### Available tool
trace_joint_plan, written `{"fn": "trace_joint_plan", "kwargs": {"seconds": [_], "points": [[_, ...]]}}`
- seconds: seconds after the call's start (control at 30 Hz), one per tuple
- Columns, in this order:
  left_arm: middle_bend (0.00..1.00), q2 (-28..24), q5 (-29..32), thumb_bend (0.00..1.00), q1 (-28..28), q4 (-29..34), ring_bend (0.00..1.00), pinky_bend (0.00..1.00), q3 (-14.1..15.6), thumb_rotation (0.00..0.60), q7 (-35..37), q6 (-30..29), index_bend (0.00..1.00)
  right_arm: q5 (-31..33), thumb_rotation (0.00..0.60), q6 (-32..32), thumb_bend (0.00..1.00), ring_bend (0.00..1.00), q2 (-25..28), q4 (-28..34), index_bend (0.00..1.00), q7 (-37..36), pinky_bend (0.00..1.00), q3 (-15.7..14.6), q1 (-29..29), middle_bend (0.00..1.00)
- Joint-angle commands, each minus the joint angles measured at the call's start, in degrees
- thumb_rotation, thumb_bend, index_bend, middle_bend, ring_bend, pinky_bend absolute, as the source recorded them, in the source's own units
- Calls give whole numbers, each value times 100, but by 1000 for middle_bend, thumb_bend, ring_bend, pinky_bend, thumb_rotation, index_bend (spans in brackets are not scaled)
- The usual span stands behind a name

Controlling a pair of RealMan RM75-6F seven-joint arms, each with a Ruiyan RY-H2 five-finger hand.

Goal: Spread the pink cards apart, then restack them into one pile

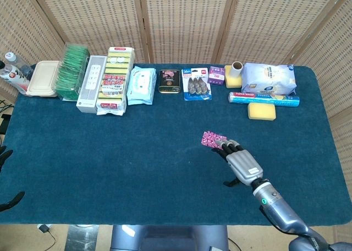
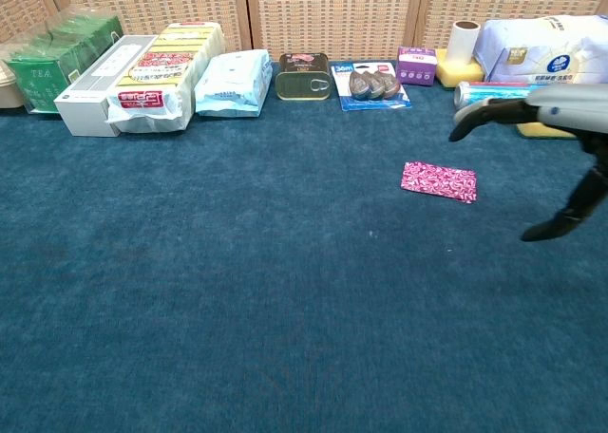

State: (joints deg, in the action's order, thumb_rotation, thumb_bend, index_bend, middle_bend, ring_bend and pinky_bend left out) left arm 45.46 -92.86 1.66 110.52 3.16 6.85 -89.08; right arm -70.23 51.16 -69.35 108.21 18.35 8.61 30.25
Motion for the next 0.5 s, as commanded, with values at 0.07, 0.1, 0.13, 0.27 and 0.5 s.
{"fn": "trace_joint_plan", "kwargs": {"seconds": [0.07, 0.1, 0.13, 0.27, 0.5], "points": [[0, -32, 242, 210, -122, 39, 0, 63, -77, 600, 6, 212, 0, 1234, 600, -503, 0, 0, -562, -400, 172, 766, 0, 266, 784, 21], [0, -43, 313, 210, -156, 50, 0, 63, -98, 600, 15, 274, 0, 1476, 600, -569, 0, 0, -638, -492, 172, 857, 0, 281, 912, 24], [0, -56, 380, 210, -189, 63, 0, 63, -116, 600, 18, 337, 0, 1746, 600, -623, 0, 0, -698, -559, 171, 943, 0, 285, 1046, 32], [0, -77, 578, 210, -284, 95, 0, 62, -171, 600, 0, 517, 0, 2368, 600, -729, 0, 0, -856, -822, 150, 1170, 0, 238, 1436, 69], [0, -68, 730, 209, -359, 157, 0, 63, -204, 600, -108, 665, 0, 3122, 600, -596, 0, 0, -1174, -1392, 153, 1608, 0, 96, 1985, 32]]}}
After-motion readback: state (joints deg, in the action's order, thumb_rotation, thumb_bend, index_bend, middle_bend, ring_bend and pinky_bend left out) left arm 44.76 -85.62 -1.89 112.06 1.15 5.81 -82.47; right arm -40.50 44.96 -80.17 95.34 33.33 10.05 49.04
